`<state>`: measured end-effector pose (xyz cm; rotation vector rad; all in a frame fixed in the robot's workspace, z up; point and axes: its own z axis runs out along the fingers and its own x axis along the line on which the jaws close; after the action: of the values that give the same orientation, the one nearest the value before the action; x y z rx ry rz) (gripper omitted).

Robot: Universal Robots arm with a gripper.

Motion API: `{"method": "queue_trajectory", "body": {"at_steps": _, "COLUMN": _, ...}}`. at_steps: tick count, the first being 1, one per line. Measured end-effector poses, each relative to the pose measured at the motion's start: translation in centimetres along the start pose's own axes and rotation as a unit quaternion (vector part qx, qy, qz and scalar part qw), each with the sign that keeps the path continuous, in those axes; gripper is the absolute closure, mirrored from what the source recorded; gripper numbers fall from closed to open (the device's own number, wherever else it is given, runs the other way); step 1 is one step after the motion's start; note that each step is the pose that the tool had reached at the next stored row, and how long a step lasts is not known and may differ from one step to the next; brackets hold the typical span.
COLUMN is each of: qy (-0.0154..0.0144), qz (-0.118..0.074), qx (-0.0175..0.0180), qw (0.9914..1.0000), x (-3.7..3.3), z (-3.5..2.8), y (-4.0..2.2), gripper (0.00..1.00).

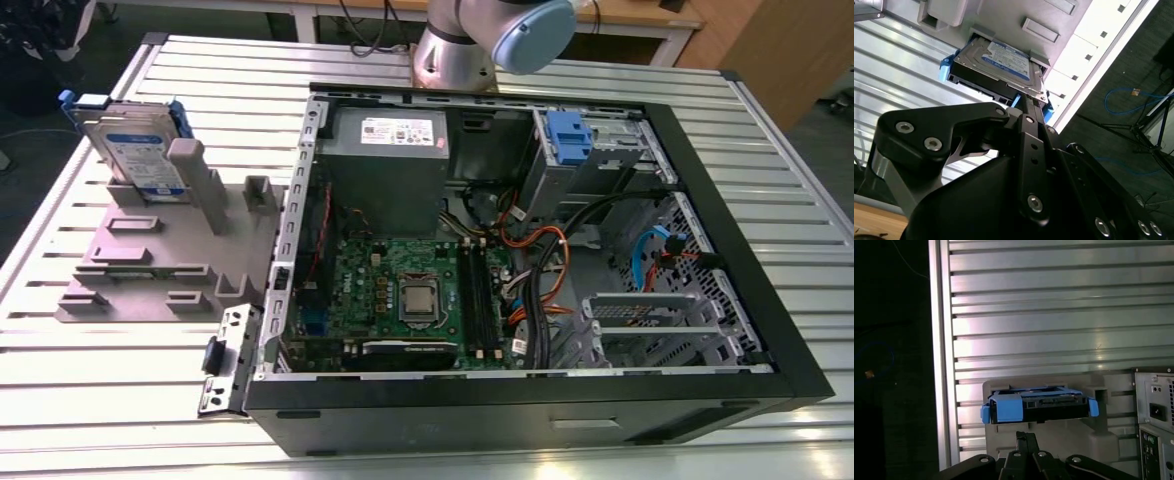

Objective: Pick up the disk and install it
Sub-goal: 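Reach for the disk, then pick up the disk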

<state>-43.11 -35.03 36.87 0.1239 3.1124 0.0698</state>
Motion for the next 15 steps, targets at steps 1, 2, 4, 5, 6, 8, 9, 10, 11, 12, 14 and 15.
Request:
{"method": "queue_trajectory", "body": {"at_steps": 1, "qy": 0.0, "qz": 0.0, "qx": 0.0, "qw": 1.0, "x": 0.0, "z": 0.0, "y": 0.0, "gripper": 0.89}}
{"method": "queue_trajectory", "body": {"at_steps": 2, "qy": 0.0, "qz": 0.0, "qx": 0.0, "qw": 1.0, "x": 0.02, "z": 0.02, "y": 0.0, "gripper": 0.89}}
{"method": "queue_trajectory", "body": {"at_steps": 4, "qy": 0.0, "qz": 0.0, "qx": 0.0, "qw": 1.0, "x": 0.03, "z": 0.03, "y": 0.0, "gripper": 0.89}}
{"method": "queue_trajectory", "body": {"at_steps": 5, "qy": 0.0, "qz": 0.0, "qx": 0.0, "qw": 1.0, "x": 0.03, "z": 0.03, "y": 0.0, "gripper": 0.89}}
{"method": "queue_trajectory", "body": {"at_steps": 6, "qy": 0.0, "qz": -0.001, "qx": 0.0, "qw": 1.0, "x": 0.03, "z": 0.03, "y": 0.0, "gripper": 0.89}}
{"method": "queue_trajectory", "body": {"at_steps": 8, "qy": 0.0001, "qz": -0.002, "qx": 0.0, "qw": 1.0, "x": 0.03, "z": 0.03, "y": 0.0, "gripper": 0.89}}
{"method": "queue_trajectory", "body": {"at_steps": 9, "qy": 0.0001, "qz": -0.003, "qx": -0.0001, "qw": 1.0, "x": 0.03, "z": 0.03, "y": 0.0, "gripper": 0.89}}
{"method": "queue_trajectory", "body": {"at_steps": 10, "qy": 0.0002, "qz": -0.004, "qx": -0.0001, "qw": 0.99999, "x": 0.03, "z": 0.03, "y": 0.0, "gripper": 0.89}}
{"method": "queue_trajectory", "body": {"at_steps": 11, "qy": 0.0002, "qz": -0.005, "qx": -0.0001, "qw": 0.99999, "x": 0.03, "z": 0.03, "y": 0.0, "gripper": 0.89}}
{"method": "queue_trajectory", "body": {"at_steps": 12, "qy": 0.0002, "qz": -0.005, "qx": -0.0001, "qw": 0.99999, "x": 0.03, "z": 0.03, "y": 0.0, "gripper": 0.89}}
{"method": "queue_trajectory", "body": {"at_steps": 14, "qy": 0.0003, "qz": -0.007, "qx": -0.0002, "qw": 0.99998, "x": 0.03, "z": 0.03, "y": 0.0, "gripper": 0.89}}
{"method": "queue_trajectory", "body": {"at_steps": 15, "qy": 0.0003, "qz": -0.008, "qx": -0.0002, "qw": 0.99997, "x": 0.03, "z": 0.03, "y": 0.0, "gripper": 0.89}}
